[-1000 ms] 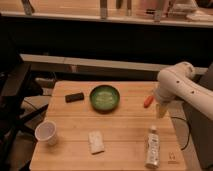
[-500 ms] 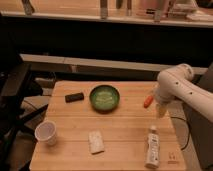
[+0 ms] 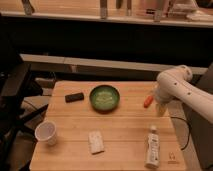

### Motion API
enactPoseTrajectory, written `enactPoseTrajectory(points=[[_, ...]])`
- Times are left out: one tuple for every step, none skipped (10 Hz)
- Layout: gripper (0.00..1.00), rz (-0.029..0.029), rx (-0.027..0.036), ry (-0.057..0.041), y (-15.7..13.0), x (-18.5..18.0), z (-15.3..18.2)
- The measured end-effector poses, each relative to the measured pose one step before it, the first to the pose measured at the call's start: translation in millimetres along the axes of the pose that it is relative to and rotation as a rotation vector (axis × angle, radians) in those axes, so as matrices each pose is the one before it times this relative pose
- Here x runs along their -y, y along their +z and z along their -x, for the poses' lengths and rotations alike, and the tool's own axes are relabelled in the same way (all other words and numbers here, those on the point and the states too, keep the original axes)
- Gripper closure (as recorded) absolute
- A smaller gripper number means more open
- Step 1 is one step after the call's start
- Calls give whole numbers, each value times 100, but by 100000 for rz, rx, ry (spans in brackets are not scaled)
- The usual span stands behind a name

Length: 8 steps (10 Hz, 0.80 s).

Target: Place the pepper on the white sponge

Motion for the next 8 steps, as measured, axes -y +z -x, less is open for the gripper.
enactPoseTrajectory(points=[[20,-41,-11,-619,822,85,-67],[20,-273,50,-908,368,328,124],[20,0,0,0,0,0,0],[20,-157,32,-681,468,375,-110],[20,-145,-105,-549,353,250,-128],[20,-126,-127,-504,230,264,-60],[20,-16,361,-412,534,281,3],[20,94,168,-358,496,111,-73]])
